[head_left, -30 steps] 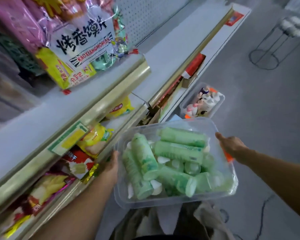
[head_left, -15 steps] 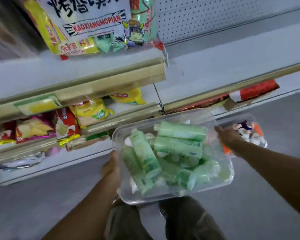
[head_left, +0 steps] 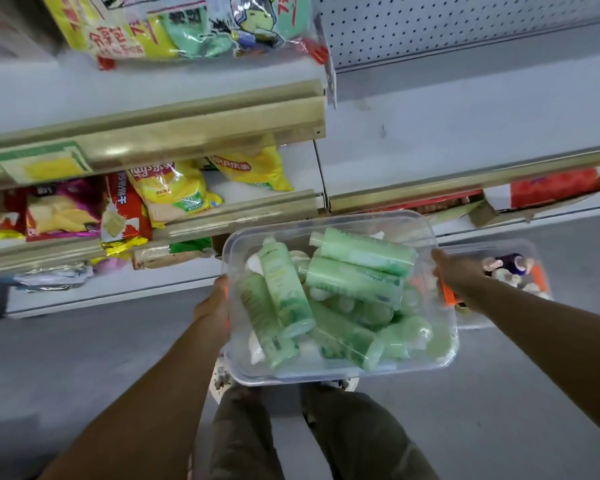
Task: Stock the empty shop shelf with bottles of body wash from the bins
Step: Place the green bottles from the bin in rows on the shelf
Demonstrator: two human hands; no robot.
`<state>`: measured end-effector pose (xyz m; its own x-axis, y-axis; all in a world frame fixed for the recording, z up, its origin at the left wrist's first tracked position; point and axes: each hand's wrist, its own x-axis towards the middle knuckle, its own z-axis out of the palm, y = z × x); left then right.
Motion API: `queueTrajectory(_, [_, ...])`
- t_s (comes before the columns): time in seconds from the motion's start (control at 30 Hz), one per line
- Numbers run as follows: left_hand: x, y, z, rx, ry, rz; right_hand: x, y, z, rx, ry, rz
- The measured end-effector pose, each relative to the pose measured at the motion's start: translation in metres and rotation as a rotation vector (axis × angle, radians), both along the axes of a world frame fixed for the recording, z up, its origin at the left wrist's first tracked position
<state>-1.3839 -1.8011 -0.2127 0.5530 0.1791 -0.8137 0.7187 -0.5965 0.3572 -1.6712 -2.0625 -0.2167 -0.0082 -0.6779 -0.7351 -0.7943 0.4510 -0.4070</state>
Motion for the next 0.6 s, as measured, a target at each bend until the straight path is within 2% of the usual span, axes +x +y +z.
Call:
queueTrajectory(0.1, [0.002, 0.003, 0.007, -0.038, 0.06, 0.001, -0.003, 0.001, -0.003, -0.011, 0.026, 0.024])
queueTrajectory(0.23, [-0.001, 0.008, 0.014, -0.046, 0.068, -0.069, 0.007, 0.023, 0.019, -0.103, 0.133, 0.261])
queueTrajectory(0.3, [-0.003, 0.008, 0.02, -0.001, -0.022, -0.24, 0.006, 0.033, 0.026, -0.173, 0.199, 0.329])
queueTrajectory(0.4, [-0.007, 0.017, 0.029, 0.106, -0.288, -0.655, 0.001, 0.047, 0.035, -0.313, 0.217, 0.462])
queueTrajectory(0.47, [-0.015, 0.026, 0.038, 0.027, -0.459, -0.785, 0.003, 0.055, 0.043, -0.384, 0.187, 0.504])
queueTrajectory(0.53, [-0.027, 0.027, 0.045, -0.073, -0.545, -0.888, 0.012, 0.063, 0.054, -0.437, 0.145, 0.542])
queueTrajectory(0.6, [-0.039, 0.018, 0.045, -0.173, -0.477, -0.882, 0.021, 0.068, 0.061, -0.465, 0.11, 0.59])
